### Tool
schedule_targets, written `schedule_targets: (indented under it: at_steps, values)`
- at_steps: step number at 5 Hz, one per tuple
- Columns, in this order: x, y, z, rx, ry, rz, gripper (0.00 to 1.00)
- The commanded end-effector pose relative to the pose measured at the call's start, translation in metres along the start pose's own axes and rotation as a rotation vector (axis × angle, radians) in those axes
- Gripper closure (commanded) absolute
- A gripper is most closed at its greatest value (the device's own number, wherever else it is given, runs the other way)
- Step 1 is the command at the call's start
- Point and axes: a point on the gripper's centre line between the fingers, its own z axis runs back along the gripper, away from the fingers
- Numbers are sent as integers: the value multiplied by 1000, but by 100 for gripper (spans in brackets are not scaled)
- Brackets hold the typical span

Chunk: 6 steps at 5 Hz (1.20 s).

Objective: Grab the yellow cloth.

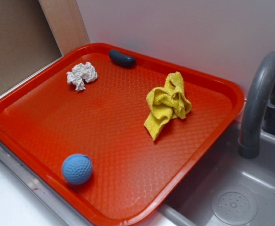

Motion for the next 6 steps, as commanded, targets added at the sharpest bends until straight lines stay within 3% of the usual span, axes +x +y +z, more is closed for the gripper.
schedule_targets:
  at_steps: [1, 2, 4, 5, 6]
  values:
    - [0, 0, 0, 0, 0, 0, 0]
    - [12, -34, 1, 13, -72, -7, 0]
    - [51, -122, 5, -101, -143, -67, 0]
    - [79, -165, -21, -148, -148, -42, 0]
    - [96, -196, -46, -130, -121, -26, 0]
